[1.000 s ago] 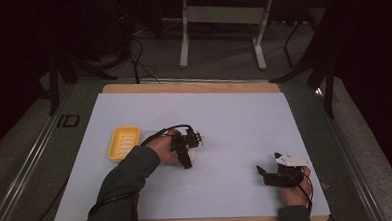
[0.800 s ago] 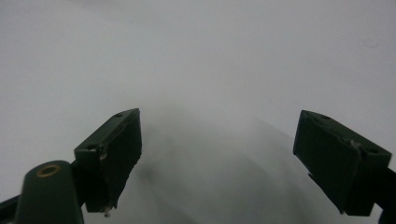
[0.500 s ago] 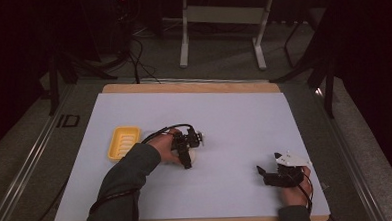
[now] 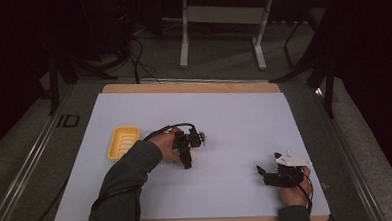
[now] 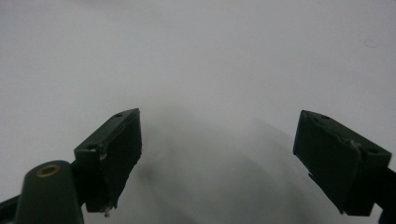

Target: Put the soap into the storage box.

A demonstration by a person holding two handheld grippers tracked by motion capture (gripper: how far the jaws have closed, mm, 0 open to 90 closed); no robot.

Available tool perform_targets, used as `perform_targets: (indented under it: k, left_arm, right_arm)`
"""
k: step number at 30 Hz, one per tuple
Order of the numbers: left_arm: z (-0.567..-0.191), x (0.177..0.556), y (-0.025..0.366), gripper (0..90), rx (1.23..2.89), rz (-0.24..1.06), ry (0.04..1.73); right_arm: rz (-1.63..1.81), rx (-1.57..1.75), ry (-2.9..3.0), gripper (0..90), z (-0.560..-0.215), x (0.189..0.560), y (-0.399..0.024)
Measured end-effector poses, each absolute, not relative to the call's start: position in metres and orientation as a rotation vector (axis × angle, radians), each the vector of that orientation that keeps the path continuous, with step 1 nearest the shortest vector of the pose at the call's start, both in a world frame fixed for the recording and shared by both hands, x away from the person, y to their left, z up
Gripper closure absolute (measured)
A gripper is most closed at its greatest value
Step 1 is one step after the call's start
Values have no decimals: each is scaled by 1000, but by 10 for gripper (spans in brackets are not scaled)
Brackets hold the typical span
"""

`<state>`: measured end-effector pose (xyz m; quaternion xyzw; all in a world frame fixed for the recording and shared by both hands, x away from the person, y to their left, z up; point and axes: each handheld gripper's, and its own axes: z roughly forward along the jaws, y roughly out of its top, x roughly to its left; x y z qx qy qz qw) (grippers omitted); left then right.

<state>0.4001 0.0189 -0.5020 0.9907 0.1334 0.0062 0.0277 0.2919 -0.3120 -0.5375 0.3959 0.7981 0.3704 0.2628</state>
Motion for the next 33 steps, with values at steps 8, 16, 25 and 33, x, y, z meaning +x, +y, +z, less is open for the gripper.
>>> perform_targets:
  k: [8,16,25,33]
  left_arm:
    - [-501,400,17,235,3073,28,385]
    - [-494,400,19,235,3074,31,379]
    - [-486,402,22,235,3063,49,380]
    - [-478,403,26,235,3064,66,390]
  right_arm:
    - [1003,1071,2159,154,-537,292,-312]
    - [1002,1070,2159,154,-537,292,-312]
    - [1002,1070,2159,154,-537,292,-312]
    - [1001,1069,2159,154,-537,292,-312]
